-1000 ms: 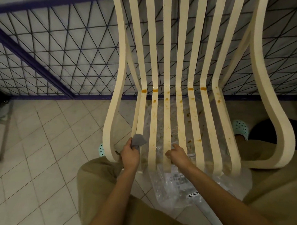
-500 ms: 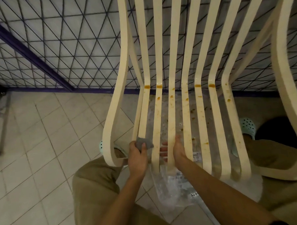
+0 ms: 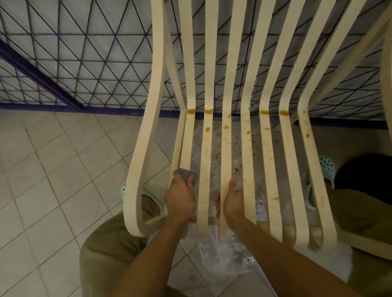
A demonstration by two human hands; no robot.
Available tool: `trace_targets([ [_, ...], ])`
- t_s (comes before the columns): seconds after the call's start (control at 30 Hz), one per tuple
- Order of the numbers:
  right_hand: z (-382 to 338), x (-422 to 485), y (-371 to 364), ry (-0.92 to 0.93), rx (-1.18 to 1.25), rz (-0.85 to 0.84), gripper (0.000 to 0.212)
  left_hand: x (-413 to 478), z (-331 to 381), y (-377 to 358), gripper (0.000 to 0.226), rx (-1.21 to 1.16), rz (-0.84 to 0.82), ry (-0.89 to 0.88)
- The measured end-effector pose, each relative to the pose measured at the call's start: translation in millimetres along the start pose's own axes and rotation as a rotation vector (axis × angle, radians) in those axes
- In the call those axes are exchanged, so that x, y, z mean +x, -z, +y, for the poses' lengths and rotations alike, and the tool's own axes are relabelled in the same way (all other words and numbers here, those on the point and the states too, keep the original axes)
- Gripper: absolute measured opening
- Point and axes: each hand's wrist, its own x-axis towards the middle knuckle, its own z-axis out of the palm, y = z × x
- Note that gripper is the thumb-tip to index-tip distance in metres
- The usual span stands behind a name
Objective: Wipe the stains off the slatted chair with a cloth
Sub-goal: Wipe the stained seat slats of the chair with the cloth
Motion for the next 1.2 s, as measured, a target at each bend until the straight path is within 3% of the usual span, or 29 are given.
trace_targets([
  [0.3, -2.0, -2.0, -0.9, 0.081, -0.083, 0.041, 0.081, 37.3, 16.9, -4.8, 0.046, 0.025, 0.016, -0.038],
  [0.7, -6.1, -3.3, -1.3, 0.041, -0.131, 0.055, 0.081, 3.2, 1.1, 1.0, 0.041, -0.102, -0.053, 0.007],
  [0.9, -5.7, -2.7, -1.8, 0.006, -0.144, 0.067, 0.085, -26.1, -16.7, -1.0, 0.050, -0.048, -0.033, 0.021],
  [1.2, -29.3, 11.5, -6.8, -0.063, -0.076, -0.014, 0.089, 0.2, -4.0, -0.9, 0.053, 0.013, -0.035, 0.000],
])
